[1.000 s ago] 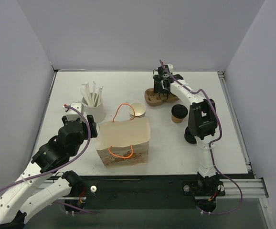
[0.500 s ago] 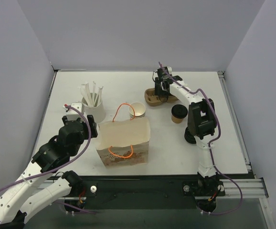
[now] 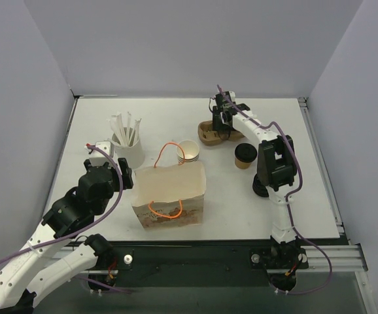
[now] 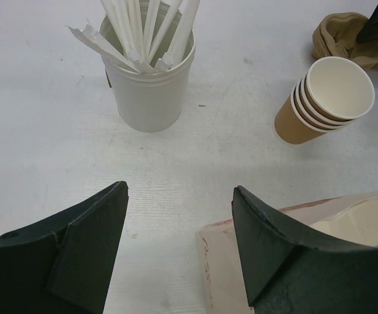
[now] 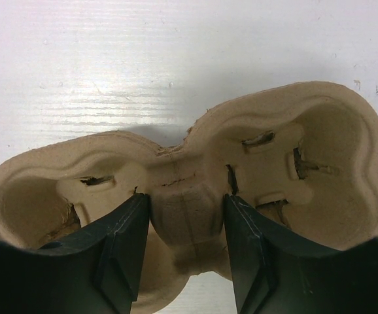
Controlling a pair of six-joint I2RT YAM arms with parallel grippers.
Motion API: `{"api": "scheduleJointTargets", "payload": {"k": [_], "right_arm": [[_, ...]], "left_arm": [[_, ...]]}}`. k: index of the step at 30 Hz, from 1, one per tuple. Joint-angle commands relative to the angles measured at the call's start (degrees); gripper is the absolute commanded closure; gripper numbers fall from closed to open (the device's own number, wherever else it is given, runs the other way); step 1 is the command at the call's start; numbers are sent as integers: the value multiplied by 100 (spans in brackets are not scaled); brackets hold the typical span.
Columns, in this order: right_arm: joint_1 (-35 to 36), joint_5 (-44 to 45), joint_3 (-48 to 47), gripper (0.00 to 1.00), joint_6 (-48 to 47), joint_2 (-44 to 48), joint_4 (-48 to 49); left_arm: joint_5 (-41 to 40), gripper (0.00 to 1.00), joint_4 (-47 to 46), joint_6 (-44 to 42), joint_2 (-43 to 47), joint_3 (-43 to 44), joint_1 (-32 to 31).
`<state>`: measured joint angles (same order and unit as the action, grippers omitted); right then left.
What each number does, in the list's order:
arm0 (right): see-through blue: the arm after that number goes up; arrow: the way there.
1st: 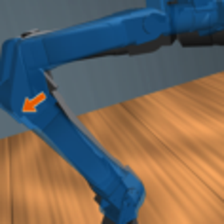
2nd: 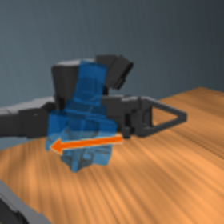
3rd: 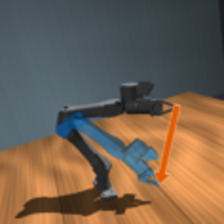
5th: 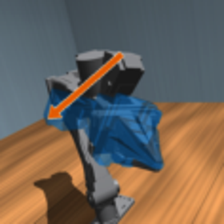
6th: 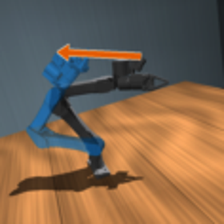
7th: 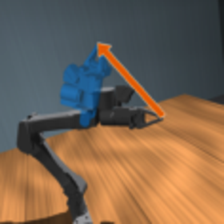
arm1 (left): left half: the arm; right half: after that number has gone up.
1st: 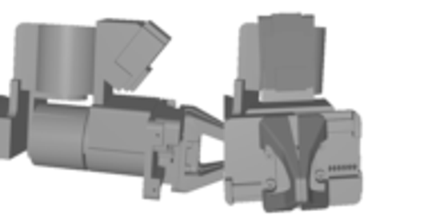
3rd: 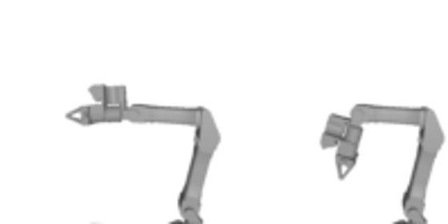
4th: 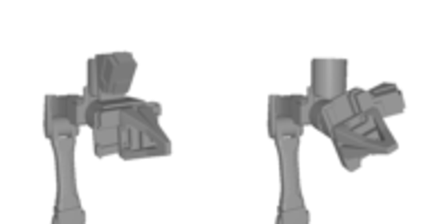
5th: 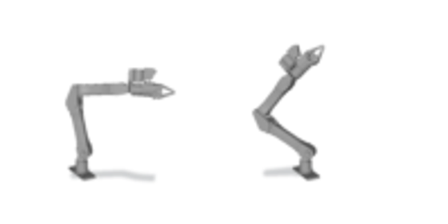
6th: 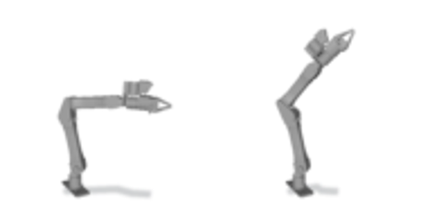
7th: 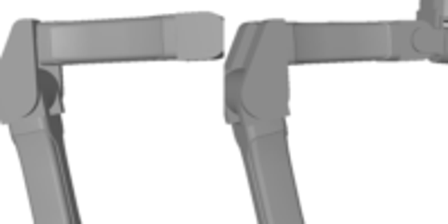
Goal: Pack the takeout coffee
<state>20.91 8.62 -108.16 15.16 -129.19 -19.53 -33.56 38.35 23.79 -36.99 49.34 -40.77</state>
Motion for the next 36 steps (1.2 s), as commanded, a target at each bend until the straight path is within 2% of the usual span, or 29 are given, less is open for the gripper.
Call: {"api": "scheduleJointTargets", "payload": {"k": [1,7,19,24,29,36], "right_arm": [[-69,8,-205,60,48,473,-103],[-122,25,-302,61,233,526,-130],[-139,-80,-399,57,348,561,-192],[-139,-273,-259,64,321,544,-174],[-139,-353,-12,55,435,570,-77],[-166,-361,-276,57,330,579,-95]], "left_arm": [[69,25,-108,73,52,58,34],[78,25,-108,99,43,58,26],[87,25,-100,117,34,49,26],[95,25,-108,126,52,49,26],[95,25,-126,99,25,84,26],[104,25,-126,99,-27,102,26]]}}
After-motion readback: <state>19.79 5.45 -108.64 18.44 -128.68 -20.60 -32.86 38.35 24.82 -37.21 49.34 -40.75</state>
